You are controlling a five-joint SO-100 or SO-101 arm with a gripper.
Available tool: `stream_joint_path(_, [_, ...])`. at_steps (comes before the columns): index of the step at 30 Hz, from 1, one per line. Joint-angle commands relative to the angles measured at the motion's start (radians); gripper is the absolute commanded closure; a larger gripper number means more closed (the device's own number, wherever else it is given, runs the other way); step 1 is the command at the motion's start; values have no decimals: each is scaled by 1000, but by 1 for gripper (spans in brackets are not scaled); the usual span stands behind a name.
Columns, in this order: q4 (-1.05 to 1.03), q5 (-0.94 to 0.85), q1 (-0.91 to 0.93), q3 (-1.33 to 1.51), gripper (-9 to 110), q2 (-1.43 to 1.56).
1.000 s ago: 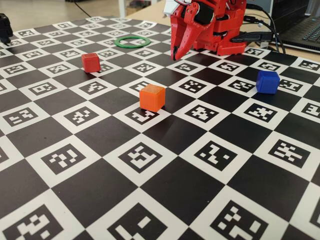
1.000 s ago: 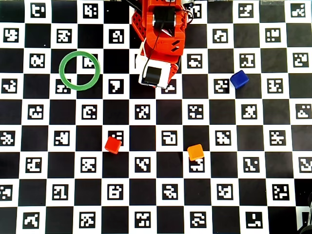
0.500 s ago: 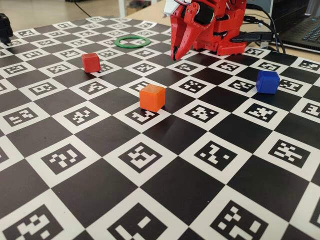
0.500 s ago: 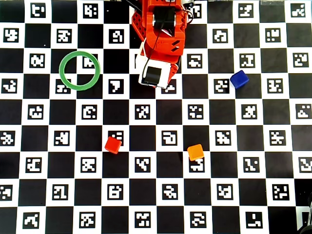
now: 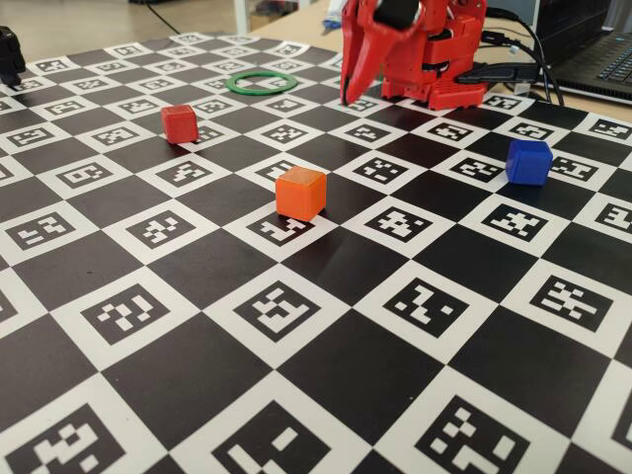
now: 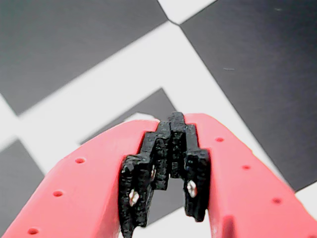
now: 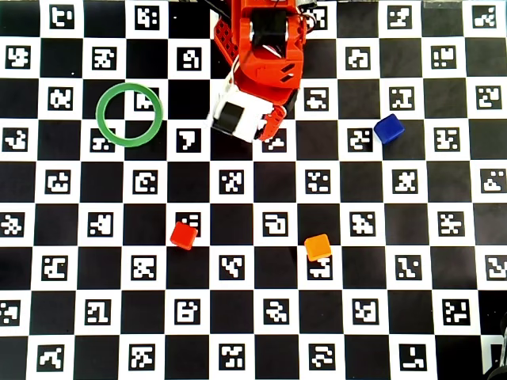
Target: Grab the red cube then put it in the green circle then put the blue cube on top and finally the orange cube on top
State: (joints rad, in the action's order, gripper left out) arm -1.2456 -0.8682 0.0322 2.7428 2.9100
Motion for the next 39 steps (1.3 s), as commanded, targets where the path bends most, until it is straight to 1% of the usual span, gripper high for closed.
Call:
stream_joint_path(1, [-14, 202, -8, -334, 107, -196])
stream_joint_path(3, [-52, 258, -15, -480, 107, -310])
stream_joint_path(8, [-141, 477, 0, -825, 107, -595])
stream_joint_path(11, [-167, 557, 32, -969, 107, -719])
stream_joint_path(18, [-152, 816, 179, -1132, 90, -899])
stream_joint_path(23, [-219, 959, 278, -1264, 78, -1081])
stream_joint_path(26, [-264, 1003, 316, -1339, 72, -1181])
stream_joint_path(30, [-270, 1017, 345, -1379, 64, -1270])
stream_joint_path(35, [-204, 1023, 370, -1358, 57, -1344])
stream_joint_path(39, [-124, 1014, 380, -1301, 54, -1382])
